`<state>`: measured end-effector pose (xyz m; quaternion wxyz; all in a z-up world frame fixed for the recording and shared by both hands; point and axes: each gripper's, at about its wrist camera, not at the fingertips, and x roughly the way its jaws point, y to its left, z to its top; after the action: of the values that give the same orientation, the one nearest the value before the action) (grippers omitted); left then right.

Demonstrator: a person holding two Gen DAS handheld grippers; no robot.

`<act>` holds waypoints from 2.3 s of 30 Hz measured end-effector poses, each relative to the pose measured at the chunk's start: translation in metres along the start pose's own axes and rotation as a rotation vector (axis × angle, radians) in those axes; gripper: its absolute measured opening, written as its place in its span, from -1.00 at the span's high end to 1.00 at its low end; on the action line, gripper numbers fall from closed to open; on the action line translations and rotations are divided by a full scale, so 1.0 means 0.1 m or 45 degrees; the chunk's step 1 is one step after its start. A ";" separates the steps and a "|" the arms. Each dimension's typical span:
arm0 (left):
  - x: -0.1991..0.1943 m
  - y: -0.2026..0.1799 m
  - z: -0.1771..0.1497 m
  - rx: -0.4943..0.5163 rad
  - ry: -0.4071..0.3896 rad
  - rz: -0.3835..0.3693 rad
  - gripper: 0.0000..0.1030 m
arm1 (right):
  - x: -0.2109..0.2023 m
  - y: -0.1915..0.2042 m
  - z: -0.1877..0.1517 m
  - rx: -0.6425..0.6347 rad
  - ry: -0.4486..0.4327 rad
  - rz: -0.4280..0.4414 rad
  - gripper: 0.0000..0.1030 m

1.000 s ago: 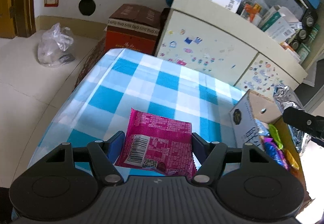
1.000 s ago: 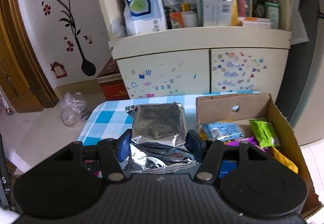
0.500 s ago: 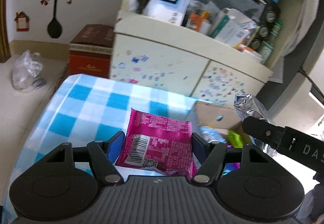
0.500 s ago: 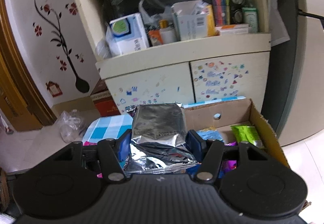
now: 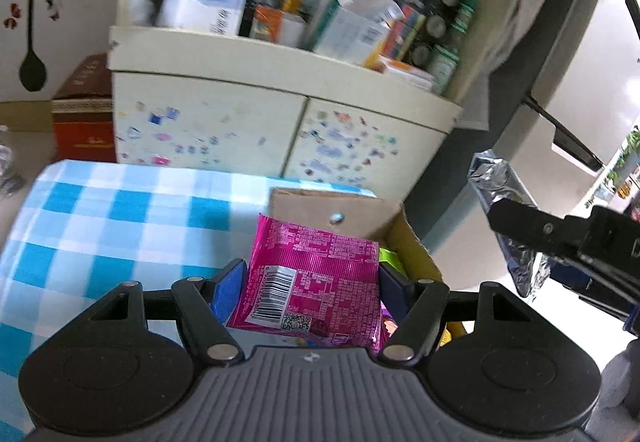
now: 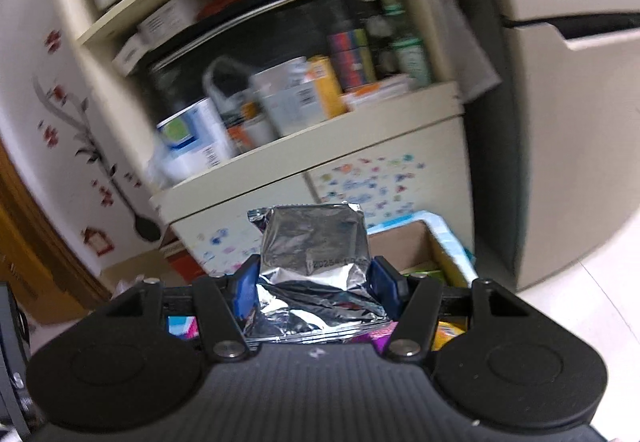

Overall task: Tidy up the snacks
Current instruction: 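Carry the pink and silver packets with both grippers over the box, then open both grippers over the box, dropping both packets inside, then withdraw both open grippers from above the filled box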

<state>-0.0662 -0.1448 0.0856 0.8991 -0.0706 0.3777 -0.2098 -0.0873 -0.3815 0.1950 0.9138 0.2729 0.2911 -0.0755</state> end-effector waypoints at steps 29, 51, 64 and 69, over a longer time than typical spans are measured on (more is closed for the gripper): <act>0.64 -0.42 0.04 0.116 0.119 0.116 -0.96 | 0.31 -0.54 -0.05 0.359 0.046 -0.092 -0.53; -0.01 -0.23 -0.20 0.095 0.212 0.258 -1.00 | -0.01 -0.43 -0.19 0.138 0.092 -0.215 -0.69; -0.21 -0.25 -0.27 0.134 0.197 0.330 -1.00 | -0.18 -0.43 -0.35 0.054 0.143 -0.322 -0.79; -0.24 -0.29 -0.28 0.144 0.186 0.355 -1.00 | -0.25 -0.38 -0.44 0.000 0.162 -0.331 -0.82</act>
<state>-0.1105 -0.1593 0.0900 0.8921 0.0489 0.4360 -0.1084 -0.1406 -0.3900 0.1624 0.8760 0.2371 0.3814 -0.1758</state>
